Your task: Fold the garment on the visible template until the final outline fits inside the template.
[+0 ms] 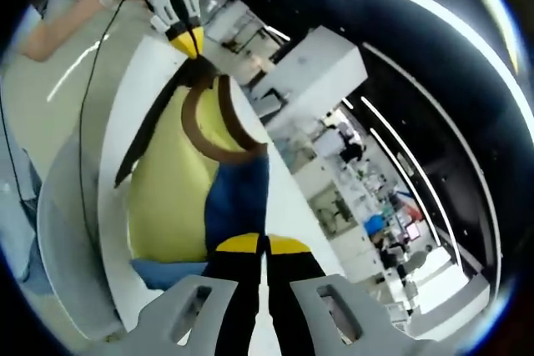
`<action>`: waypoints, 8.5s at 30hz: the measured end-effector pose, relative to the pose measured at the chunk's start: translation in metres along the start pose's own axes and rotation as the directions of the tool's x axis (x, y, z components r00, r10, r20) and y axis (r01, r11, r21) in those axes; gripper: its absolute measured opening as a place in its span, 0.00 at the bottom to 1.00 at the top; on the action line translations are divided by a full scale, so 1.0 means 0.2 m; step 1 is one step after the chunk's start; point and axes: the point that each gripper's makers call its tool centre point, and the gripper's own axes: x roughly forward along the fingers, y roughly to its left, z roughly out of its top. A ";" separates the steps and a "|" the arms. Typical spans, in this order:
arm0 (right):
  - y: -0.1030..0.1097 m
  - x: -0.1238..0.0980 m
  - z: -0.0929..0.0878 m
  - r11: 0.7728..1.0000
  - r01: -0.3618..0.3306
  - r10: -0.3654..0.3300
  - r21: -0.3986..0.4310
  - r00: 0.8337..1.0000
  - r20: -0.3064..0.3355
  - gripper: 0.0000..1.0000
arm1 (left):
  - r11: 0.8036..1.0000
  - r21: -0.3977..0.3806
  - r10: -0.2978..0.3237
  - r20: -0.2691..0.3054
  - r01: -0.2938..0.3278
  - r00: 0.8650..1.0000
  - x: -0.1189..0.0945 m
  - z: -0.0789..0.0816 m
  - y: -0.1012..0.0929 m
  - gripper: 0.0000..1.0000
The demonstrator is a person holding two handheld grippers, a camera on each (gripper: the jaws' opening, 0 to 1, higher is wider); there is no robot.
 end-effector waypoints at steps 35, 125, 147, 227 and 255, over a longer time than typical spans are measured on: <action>0.24 0.39 -0.26 0.982 -0.164 0.174 0.095 0.979 -0.109 0.01 | 0.983 -0.086 -0.173 -0.114 0.163 0.978 0.47 -0.33 -0.06 0.00; 0.21 1.76 -1.20 0.922 -0.176 0.276 0.345 0.924 -0.266 0.01 | 0.967 -0.175 -0.222 -0.226 0.185 0.948 2.05 -1.00 0.03 0.00; 0.28 1.99 -1.42 0.904 -0.117 0.257 0.411 0.917 -0.304 0.01 | 0.966 -0.210 -0.203 -0.275 0.148 0.940 2.34 -1.19 0.01 0.00; 0.37 1.86 -1.23 0.781 -0.113 0.266 0.615 0.950 -0.164 0.61 | 0.848 -0.460 -0.349 -0.113 0.262 0.930 1.99 -1.02 -0.18 0.60; 0.49 1.59 -1.06 0.785 -0.170 0.290 0.596 0.951 -0.111 0.96 | 0.850 -0.405 -0.392 -0.061 0.337 0.918 1.67 -0.90 -0.30 0.88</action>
